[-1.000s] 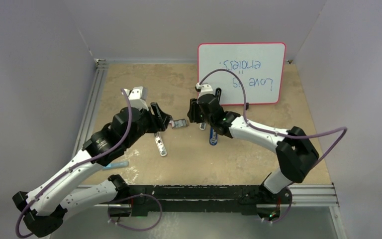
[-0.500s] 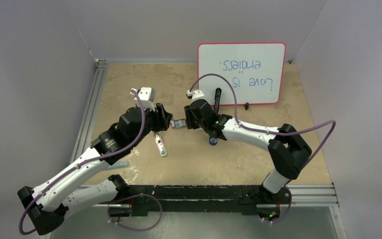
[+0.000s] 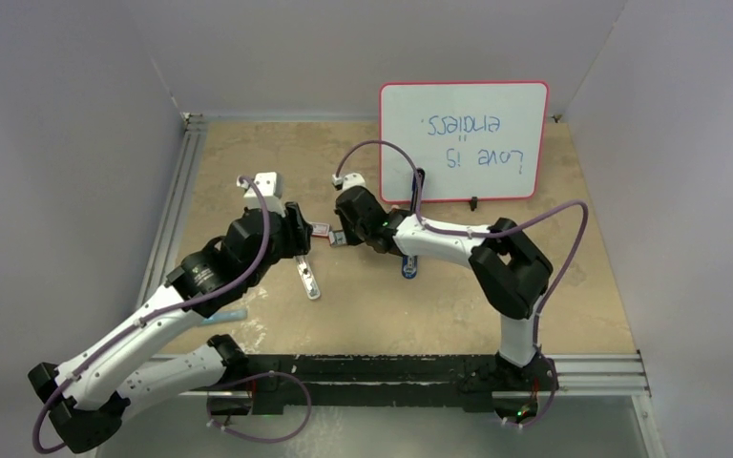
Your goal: Load the staples into the stapler
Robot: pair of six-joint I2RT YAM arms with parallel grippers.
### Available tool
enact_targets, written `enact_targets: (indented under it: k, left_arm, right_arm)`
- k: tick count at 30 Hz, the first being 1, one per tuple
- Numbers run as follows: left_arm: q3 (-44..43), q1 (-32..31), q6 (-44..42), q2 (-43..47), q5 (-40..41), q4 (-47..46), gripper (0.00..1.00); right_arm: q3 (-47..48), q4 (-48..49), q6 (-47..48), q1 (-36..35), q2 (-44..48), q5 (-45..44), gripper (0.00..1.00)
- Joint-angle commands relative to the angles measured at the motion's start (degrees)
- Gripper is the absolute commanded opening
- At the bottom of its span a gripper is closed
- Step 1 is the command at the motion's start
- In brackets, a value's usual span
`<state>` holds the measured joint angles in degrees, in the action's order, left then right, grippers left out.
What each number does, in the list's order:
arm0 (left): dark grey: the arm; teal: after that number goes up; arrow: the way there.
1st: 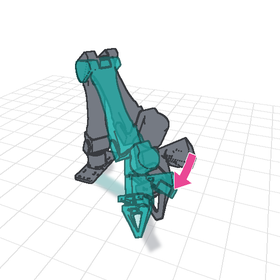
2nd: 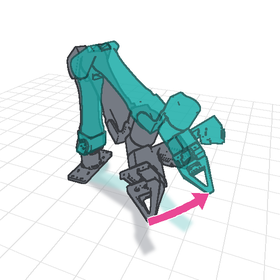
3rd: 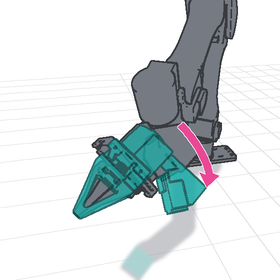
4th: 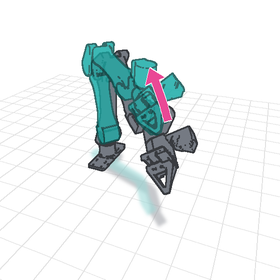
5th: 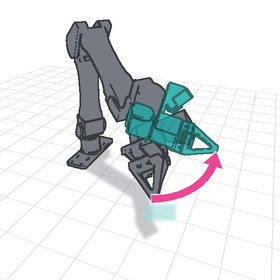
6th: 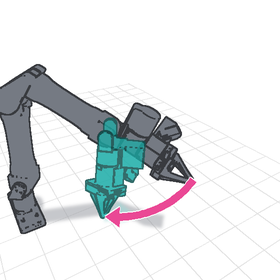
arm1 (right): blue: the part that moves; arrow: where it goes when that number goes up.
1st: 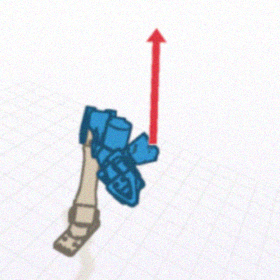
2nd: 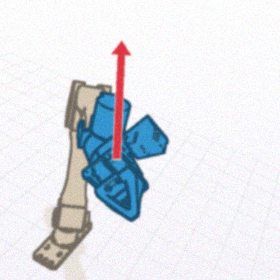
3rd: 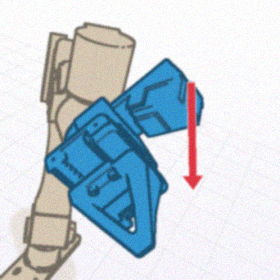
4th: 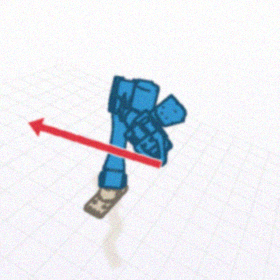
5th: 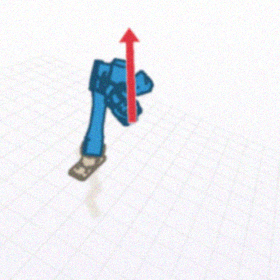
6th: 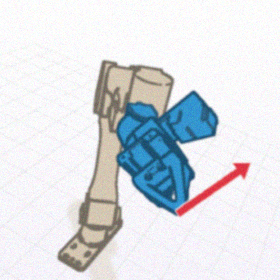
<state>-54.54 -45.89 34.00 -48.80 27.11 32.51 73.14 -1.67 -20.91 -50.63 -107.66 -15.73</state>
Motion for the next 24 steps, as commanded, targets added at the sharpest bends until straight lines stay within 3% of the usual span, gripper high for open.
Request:
enact_targets:
  k: [1, 11, 15, 20, 24]
  left_arm:
    - [-1.1, -0.2, 3.7, 1.5, 4.0, 3.6, 0.49]
    - [-1.3, -0.2, 4.4, 0.5, 7.4, 4.1, 0.5]
    - [-1.4, -0.1, 4.6, -1.1, 7.8, 4.2, 0.5]
    - [-1.1, -0.1, 4.7, -2.8, 8.3, 3.5, 0.5]
    - [-1.3, -0.1, 4.4, -3.9, 8.5, 3.5, 0.5]
  right_arm:
    - [3.4, -1.2, -0.3, -0.4, -1.6, -2.3, 0.25]
    - [10.1, -4.8, 0.9, -0.4, -7.9, -1.7, 0.39]
    - [12.5, -6.4, 3.6, -0.3, -9.6, -3.0, 0.38]
    - [13.8, -8.6, 4.2, -0.3, -10.6, -6.0, 0.29]
    - [13.8, -8.4, 4.3, -0.1, -10.6, -4.8, 0.3]
